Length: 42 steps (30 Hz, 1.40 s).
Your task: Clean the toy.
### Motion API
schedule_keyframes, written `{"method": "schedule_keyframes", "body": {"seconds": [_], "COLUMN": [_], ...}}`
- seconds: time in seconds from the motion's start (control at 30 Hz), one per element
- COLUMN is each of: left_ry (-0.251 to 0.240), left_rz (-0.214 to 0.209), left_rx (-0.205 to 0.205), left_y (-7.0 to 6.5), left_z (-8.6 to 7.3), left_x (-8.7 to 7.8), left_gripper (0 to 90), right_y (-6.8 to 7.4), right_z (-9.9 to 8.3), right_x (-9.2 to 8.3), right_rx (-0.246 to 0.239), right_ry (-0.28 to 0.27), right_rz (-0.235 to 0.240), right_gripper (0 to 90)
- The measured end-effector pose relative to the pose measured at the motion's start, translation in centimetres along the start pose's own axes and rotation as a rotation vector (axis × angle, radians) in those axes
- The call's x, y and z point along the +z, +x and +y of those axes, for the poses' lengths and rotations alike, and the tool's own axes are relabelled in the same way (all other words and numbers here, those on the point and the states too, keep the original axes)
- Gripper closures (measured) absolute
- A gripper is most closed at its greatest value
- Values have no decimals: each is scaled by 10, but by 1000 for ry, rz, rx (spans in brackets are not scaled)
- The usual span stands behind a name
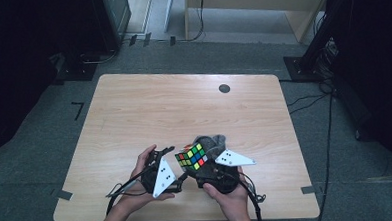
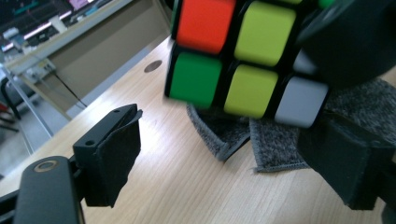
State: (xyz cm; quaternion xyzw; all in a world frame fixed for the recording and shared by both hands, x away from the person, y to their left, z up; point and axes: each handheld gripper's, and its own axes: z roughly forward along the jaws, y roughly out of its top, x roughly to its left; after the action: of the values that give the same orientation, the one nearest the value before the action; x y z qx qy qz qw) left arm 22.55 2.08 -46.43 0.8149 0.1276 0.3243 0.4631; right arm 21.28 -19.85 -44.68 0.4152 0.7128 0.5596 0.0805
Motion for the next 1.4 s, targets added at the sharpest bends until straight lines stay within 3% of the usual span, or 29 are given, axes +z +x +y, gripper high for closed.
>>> {"method": "schedule_keyframes", "body": {"seconds": [0.13,0.27,0.5,0.6,0.73,0.93,1.07,1.17,1.3,1.4], "left_ry": [-37,-39,-42,-50,-52,-21,-8,14,25,24], "left_rz": [-6,1,17,3,-8,24,24,34,31,22], "left_rx": [24,54,73,54,-5,-65,-156,-199,-247,-284], "left_y": [-3,-5,-9,-8,-3,10,20,26,31,34], "left_z": [3,1,0,-1,-3,-8,-12,-15,-16,-17], "left_x": [-3,-3,-1,-2,-2,-4,-5,-4,-4,-4], "left_gripper": [217,289,312,333,339,341,341,341,341,341], "right_y": [0,-3,-2,-3,-6,-12,-20,-30,-43,-55], "right_z": [-2,-2,-2,-2,-1,5,8,8,-2,-16], "right_x": [4,4,5,6,5,-5,-17,-20,-11,3], "right_rx": [16,54,80,84,70,62,76,58,-71,-87], "right_ry": [27,37,54,53,36,-26,-107,-116,-16,99], "right_rz": [6,11,38,50,65,68,29,-52,-250,-281], "right_gripper": [346,345,345,344,334,320,327,321,311,335]}}
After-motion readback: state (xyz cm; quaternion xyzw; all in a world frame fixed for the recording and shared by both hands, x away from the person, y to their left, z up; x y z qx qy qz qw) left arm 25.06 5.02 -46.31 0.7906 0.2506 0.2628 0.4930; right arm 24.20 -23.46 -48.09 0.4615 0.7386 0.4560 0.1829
